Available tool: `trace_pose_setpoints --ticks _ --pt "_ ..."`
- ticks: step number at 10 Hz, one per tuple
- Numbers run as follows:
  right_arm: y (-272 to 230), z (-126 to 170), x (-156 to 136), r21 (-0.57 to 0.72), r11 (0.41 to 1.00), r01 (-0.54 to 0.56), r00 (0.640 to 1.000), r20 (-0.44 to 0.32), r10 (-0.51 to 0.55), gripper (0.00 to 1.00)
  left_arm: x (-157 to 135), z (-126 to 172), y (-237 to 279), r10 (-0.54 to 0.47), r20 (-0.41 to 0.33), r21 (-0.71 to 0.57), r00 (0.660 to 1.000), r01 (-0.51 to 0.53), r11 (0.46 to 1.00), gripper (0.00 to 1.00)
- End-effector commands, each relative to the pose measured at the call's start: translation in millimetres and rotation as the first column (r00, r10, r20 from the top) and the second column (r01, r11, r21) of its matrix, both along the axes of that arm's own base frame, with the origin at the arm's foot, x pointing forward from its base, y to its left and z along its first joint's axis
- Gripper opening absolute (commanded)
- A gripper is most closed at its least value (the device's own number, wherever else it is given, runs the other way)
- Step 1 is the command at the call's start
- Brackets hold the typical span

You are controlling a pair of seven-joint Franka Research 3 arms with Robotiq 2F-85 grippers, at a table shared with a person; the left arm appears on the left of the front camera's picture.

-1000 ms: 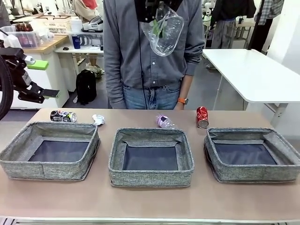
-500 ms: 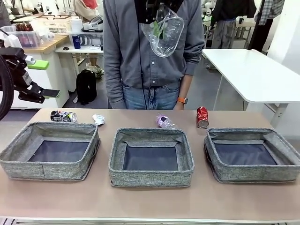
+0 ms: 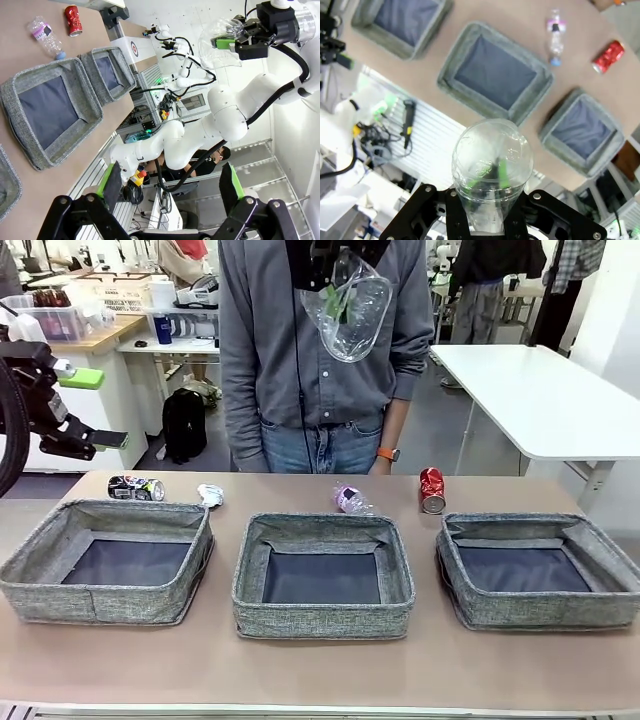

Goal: Sort the waste into the appropriate baskets.
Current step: Pick up the waste item pointed out by the person, then place the picked waste into the Fabric basket indicated by the person.

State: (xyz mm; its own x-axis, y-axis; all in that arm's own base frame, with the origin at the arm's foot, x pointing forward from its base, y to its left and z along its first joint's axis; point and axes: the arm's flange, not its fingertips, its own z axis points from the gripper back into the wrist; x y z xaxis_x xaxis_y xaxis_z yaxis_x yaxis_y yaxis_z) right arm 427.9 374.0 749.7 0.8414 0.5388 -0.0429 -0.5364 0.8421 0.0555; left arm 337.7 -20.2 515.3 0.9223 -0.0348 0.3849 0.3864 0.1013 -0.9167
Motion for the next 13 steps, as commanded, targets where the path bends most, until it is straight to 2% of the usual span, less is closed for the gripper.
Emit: trace_pose_setpoints --ticks 1,13 --pt "-0.8 2.9 -1.6 0.004 1.0 0.003 1.0 0.012 -0.003 0.04 -0.4 1.7 -1.8 -0.001 0.02 -0.022 1.0 0.001 1.0 1.0" --pt "-0.8 2.9 -1.6 0.004 1.0 0.003 1.0 0.012 -0.003 0.04 -0.4 1.7 -1.8 -0.001 0.02 -0.022 1.0 0.001 1.0 1.0"
